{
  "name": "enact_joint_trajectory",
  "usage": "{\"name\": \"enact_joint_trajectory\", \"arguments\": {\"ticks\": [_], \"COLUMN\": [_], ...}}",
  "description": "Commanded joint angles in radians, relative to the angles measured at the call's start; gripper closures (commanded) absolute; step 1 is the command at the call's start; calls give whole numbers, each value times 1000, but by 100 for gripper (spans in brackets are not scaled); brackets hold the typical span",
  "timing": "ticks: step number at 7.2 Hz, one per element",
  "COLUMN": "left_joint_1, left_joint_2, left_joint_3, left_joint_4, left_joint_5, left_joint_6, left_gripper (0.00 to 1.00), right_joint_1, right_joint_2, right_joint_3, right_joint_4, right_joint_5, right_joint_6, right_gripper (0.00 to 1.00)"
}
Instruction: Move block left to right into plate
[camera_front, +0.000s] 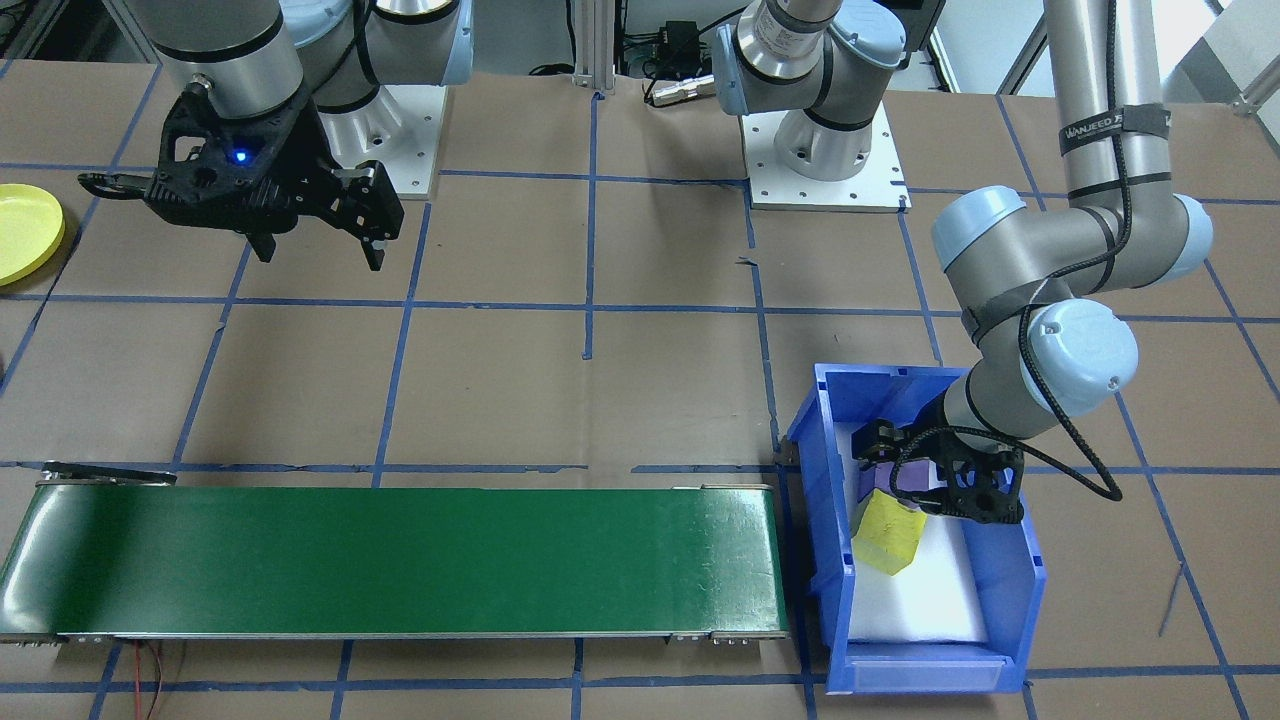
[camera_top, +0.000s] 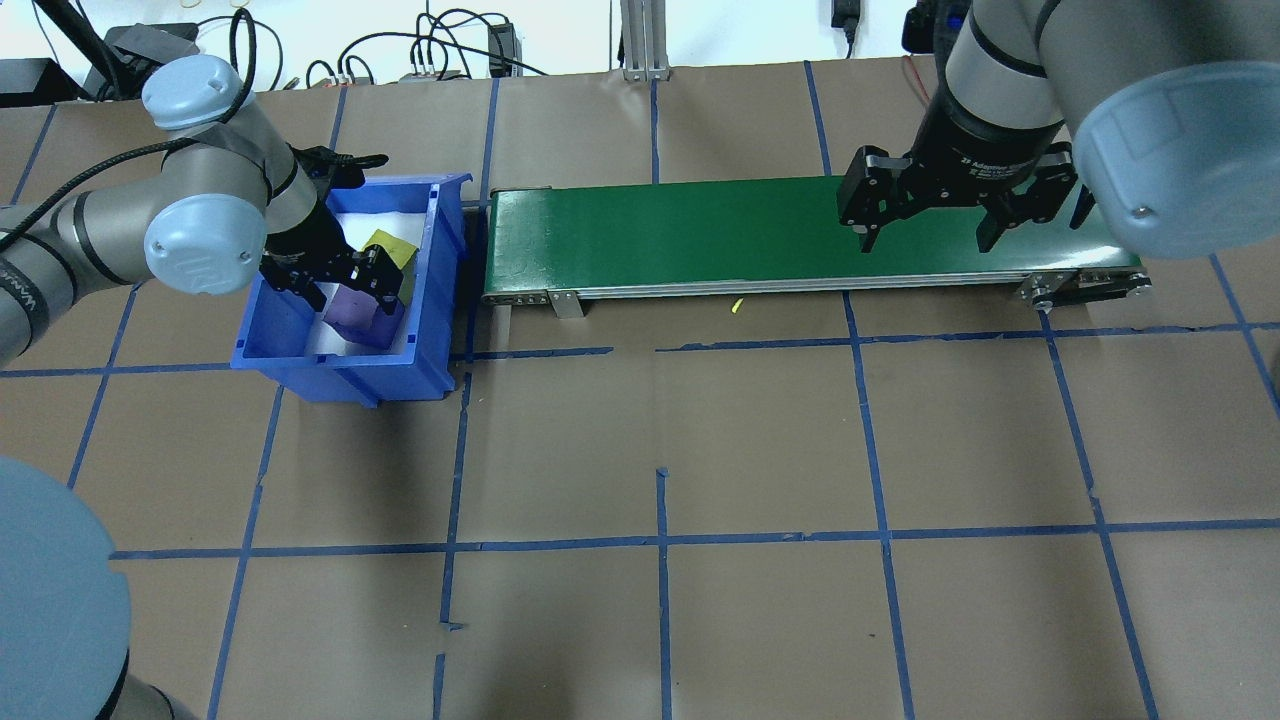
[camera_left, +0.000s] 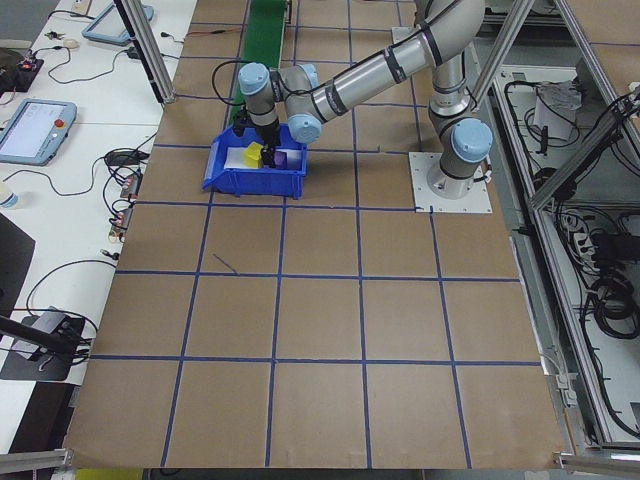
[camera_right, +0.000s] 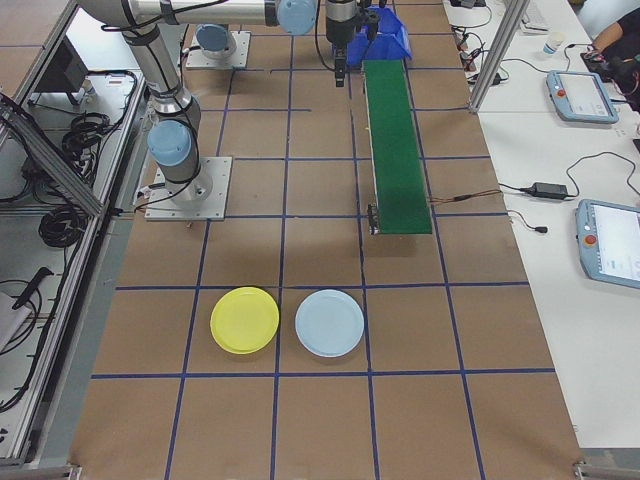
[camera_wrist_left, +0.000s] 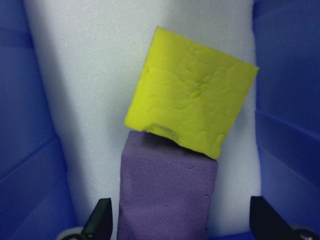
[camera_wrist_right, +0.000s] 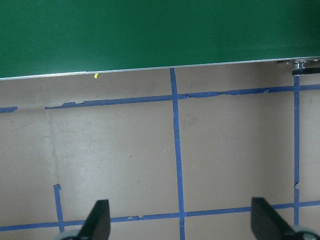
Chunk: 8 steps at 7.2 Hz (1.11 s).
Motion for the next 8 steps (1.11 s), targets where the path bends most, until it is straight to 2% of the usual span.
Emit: {"name": "enact_joint_trajectory", "arguments": {"ticks": [1, 3, 4, 5, 7, 8], "left_joint_1": [3, 1, 1, -5, -8, -38], "left_joint_2": [-8, 4, 20, 77, 187, 198], "left_joint_3": [-1, -1, 15, 37, 115, 144], "left_joint_4": [8, 6, 9, -30, -238, -253], "left_joint_5": [-2, 8, 6, 9, 1, -1], "left_joint_6": [12, 14, -1, -3, -4, -42], "left_gripper": [40, 84, 87, 86, 86, 85], "right_joint_1": [0, 0, 0, 0, 0, 0], "right_joint_2": [0, 0, 0, 0, 0, 0], "right_joint_3": [-1, 1, 1, 1, 1, 1], "right_joint_4": [0, 2, 2, 2, 2, 2], "right_joint_5": [0, 0, 0, -2, -2, -2], "right_joint_6": [0, 0, 0, 0, 0, 0], "right_gripper": [0, 0, 0, 0, 0, 0]}}
